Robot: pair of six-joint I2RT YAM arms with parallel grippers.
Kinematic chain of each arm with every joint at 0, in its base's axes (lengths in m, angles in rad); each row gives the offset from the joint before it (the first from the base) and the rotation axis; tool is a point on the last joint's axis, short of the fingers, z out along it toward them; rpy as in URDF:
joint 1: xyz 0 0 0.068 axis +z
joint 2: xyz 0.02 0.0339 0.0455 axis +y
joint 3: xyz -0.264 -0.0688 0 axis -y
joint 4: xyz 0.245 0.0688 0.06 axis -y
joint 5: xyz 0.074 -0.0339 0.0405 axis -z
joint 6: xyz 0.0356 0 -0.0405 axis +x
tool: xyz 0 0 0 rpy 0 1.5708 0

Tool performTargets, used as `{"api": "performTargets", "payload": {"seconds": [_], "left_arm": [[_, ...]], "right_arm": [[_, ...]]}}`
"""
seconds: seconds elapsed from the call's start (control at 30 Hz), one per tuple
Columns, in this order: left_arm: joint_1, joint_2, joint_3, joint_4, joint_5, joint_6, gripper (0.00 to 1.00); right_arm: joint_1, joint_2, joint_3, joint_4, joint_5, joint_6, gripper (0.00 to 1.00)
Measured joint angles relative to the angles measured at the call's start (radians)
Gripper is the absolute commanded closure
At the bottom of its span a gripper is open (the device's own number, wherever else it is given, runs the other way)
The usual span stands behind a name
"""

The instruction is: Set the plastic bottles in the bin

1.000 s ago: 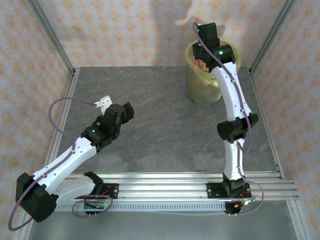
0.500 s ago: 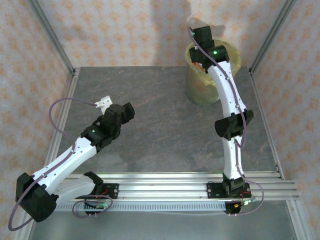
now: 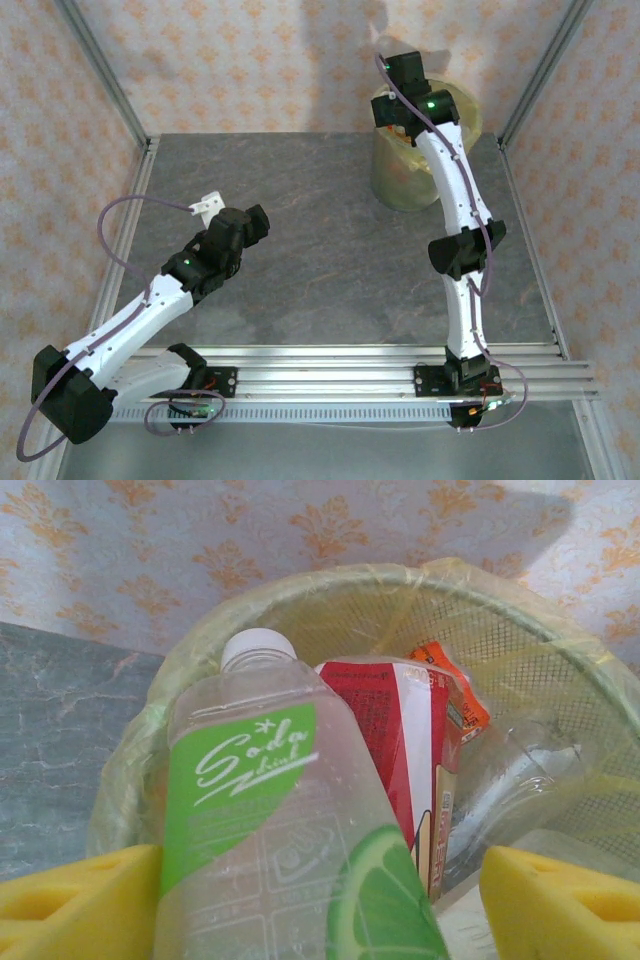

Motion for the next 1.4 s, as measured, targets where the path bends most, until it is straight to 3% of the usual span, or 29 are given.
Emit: {"api": "performTargets", "payload": {"seconds": [0.3,0.47,0.8,1.27,1.4], "left_arm": [[0.000,0.000,0.012,-0.001,0.003,0.000,0.00],[0.000,0.000,0.013,-0.001,0.003,0.000,0.00],[0.000,0.000,0.013,-0.015,0.002,0.000,0.00],[0.000,0.000,0.013,-0.018,0.002,0.000,0.00],[0.000,0.000,0.013,-0.019,-0.001,0.001,0.00]], "right_arm": [[0.000,0.000,0.011,0.016,-0.020,0.018,0.21],[0.000,0.000,0.013,0.014,-0.023,0.024,0.40],[0.003,-0.005,-0.001,0.010,-0.021,0.020,0.57],[0.008,-0.021,-0.047,0.042,0.019,0.030,0.61],[0.011,-0.021,-0.046,0.028,0.059,0.032,0.55]]}}
